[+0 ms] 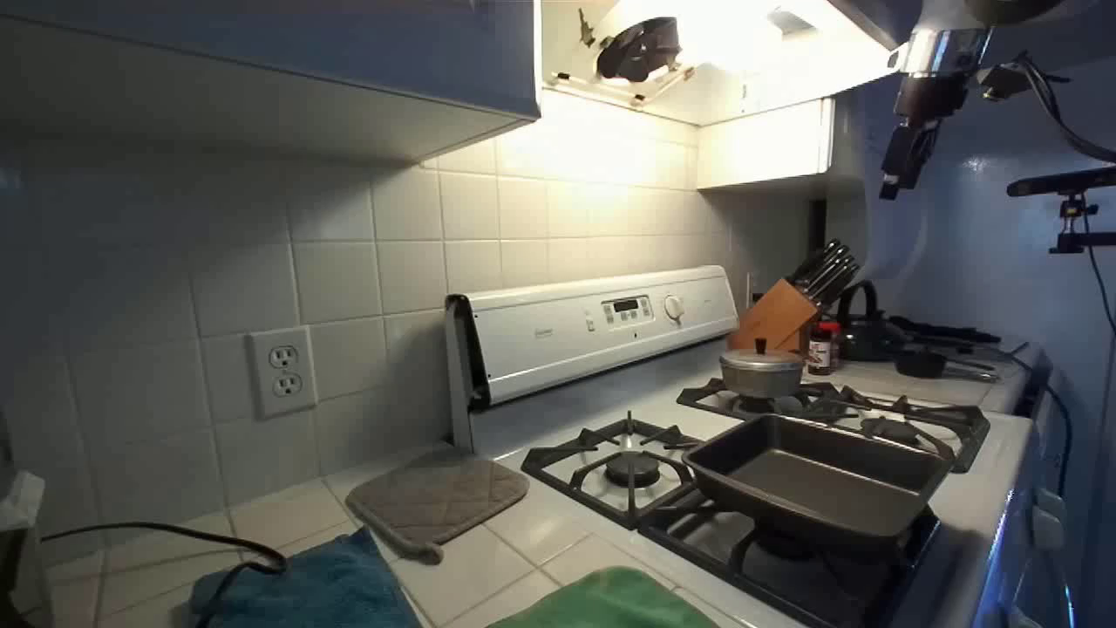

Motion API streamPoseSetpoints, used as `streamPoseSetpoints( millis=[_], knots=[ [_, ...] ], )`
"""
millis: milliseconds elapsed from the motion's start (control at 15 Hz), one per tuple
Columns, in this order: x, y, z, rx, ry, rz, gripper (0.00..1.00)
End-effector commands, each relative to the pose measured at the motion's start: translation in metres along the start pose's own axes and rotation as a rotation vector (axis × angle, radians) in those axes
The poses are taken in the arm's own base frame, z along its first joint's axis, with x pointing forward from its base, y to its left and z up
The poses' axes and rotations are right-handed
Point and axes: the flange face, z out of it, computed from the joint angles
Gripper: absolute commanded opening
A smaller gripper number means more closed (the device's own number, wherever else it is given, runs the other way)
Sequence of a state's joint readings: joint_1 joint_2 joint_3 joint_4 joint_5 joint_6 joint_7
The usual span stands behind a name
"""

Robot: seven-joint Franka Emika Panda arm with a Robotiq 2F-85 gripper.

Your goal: Move the baking pan backwards

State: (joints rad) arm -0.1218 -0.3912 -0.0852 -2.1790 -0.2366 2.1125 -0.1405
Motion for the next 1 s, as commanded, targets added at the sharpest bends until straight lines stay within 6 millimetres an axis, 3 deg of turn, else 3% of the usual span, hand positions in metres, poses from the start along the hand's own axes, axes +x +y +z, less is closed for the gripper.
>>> streamPoseSetpoints(
  millis=[0,667,733,933],
  knots=[
    [0.0,0.0,-0.001,0.0,-0.001,0.0,1.0],
    [0.0,0.0,-0.001,0.0,-0.001,0.0,1.0],
    [0.002,-0.003,0.0,0.011,-0.002,-0.002,1.0],
    [0.006,-0.037,0.004,0.025,0.003,-0.075,1.0]
  ],
)
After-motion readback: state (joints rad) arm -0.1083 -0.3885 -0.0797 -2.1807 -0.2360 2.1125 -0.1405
